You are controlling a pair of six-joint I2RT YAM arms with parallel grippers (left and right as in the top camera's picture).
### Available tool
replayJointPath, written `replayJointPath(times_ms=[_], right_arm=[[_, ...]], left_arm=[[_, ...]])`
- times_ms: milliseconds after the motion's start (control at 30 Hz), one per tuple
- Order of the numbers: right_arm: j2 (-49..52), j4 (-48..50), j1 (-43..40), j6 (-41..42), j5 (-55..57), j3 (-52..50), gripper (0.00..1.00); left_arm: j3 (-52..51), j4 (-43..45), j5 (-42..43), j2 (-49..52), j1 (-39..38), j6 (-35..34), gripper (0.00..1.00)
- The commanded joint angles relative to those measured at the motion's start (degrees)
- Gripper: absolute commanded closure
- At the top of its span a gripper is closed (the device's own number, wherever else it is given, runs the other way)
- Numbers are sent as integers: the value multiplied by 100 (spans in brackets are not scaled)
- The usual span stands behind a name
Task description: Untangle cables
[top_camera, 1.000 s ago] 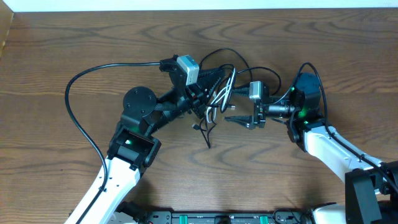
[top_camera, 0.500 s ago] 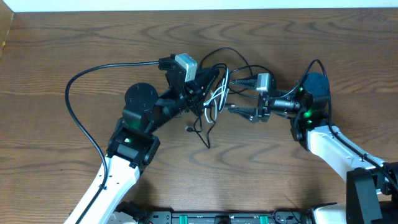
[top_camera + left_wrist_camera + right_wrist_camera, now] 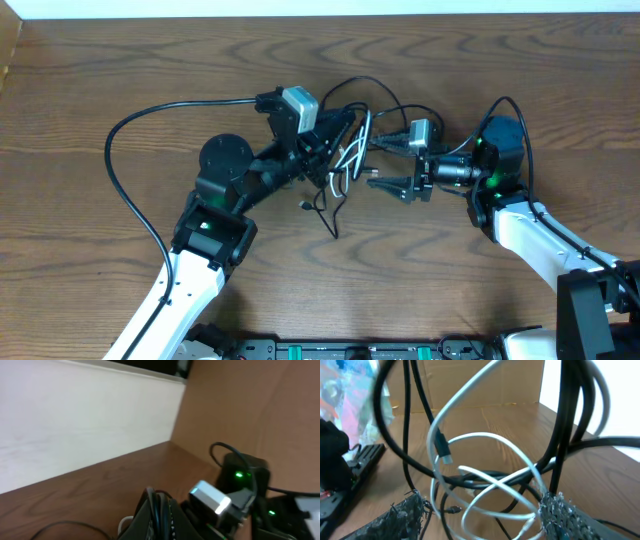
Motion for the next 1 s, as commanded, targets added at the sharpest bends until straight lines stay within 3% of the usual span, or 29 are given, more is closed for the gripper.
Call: replayJointPath(times_ms=[0, 367, 567, 967], right_arm=[[-20, -17, -9, -393, -162, 4, 27], [-20, -26, 15, -678, -555, 4, 26], [-20, -26, 15, -675, -542, 4, 27], [-20, -105, 72, -748, -544, 4, 21]], left_arm=[[37, 55, 507, -7, 24, 55, 92], [37, 131, 498, -4, 24, 81, 92], [37, 144, -149, -7, 24, 96, 92], [37, 555, -140, -7, 24, -127, 92]])
